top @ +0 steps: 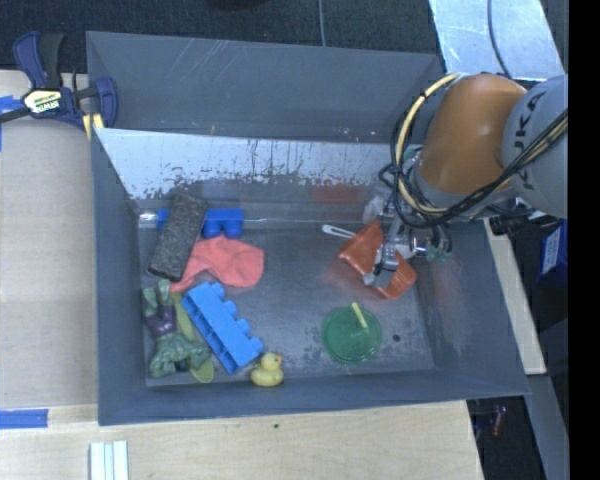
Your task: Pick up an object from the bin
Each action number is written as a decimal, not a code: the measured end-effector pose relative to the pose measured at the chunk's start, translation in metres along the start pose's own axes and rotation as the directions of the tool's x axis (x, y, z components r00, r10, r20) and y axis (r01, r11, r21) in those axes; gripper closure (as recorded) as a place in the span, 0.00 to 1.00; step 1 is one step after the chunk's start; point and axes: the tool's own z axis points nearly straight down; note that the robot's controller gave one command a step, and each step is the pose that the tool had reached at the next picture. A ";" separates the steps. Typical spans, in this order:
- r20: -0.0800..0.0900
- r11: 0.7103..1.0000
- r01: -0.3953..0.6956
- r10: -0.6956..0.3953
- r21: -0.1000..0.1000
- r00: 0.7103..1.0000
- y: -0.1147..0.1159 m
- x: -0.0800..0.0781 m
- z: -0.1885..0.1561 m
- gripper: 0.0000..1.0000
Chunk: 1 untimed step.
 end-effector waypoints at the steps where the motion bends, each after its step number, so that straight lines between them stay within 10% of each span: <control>1: 0.004 0.996 -0.091 0.091 -0.003 0.996 -0.016 -0.007 0.017 1.00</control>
Offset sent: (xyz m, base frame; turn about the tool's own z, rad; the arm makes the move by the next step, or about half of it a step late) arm 0.0000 0.0000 0.0000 0.0000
